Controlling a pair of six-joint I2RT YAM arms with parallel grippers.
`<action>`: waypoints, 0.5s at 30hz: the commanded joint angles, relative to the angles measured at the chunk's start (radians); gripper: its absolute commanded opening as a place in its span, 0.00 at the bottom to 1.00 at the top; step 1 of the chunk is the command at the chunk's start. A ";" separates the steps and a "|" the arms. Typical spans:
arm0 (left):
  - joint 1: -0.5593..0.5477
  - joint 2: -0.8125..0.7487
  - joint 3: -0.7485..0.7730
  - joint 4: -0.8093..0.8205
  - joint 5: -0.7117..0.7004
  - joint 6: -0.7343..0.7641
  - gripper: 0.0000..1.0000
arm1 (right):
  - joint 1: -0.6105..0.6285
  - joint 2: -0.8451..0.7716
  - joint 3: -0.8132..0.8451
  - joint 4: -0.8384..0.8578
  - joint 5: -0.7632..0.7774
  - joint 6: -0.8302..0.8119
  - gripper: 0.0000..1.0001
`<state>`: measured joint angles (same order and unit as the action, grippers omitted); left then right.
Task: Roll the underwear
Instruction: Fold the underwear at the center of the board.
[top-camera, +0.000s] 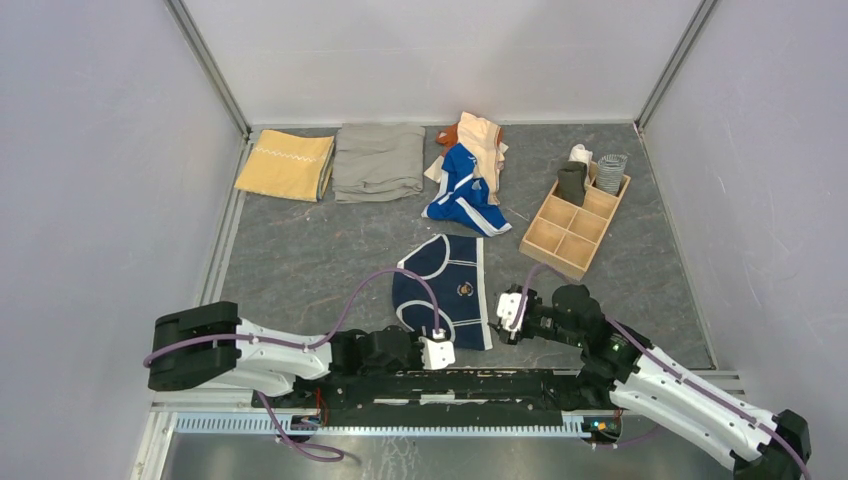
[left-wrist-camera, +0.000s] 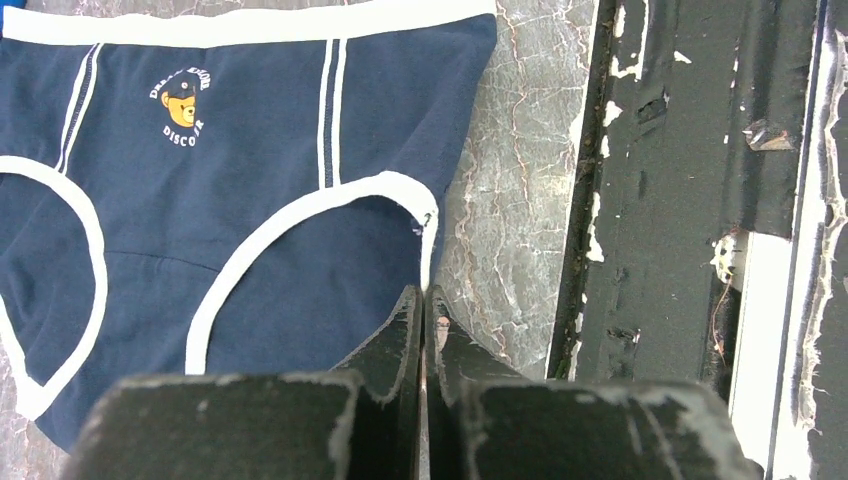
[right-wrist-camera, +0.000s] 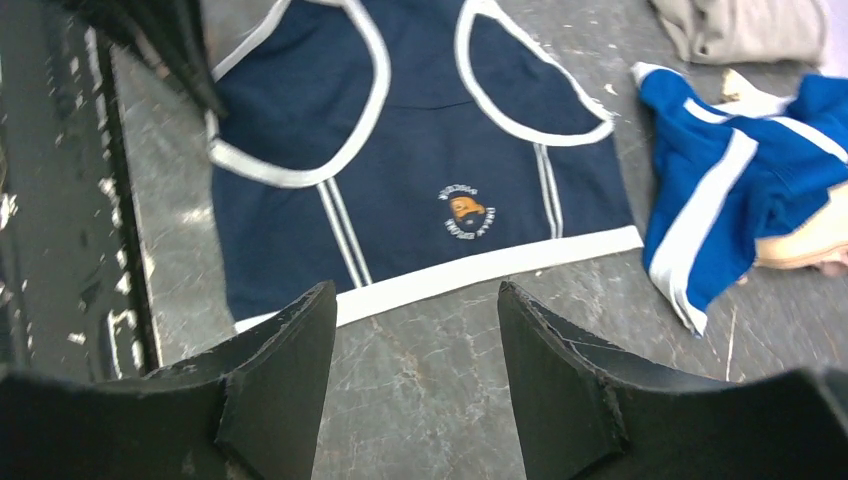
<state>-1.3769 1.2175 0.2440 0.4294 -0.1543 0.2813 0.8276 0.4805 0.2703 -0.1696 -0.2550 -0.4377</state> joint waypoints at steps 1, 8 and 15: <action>-0.004 -0.040 -0.012 0.067 0.005 -0.054 0.02 | 0.053 0.021 0.029 -0.061 -0.036 -0.144 0.66; -0.004 -0.067 -0.031 0.087 -0.016 -0.051 0.02 | 0.165 0.110 -0.020 -0.038 -0.013 -0.215 0.64; -0.003 -0.035 -0.017 0.082 -0.008 -0.046 0.02 | 0.334 0.161 -0.058 -0.003 0.097 -0.229 0.61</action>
<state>-1.3769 1.1687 0.2207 0.4648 -0.1558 0.2813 1.0927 0.6144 0.2337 -0.2264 -0.2379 -0.6346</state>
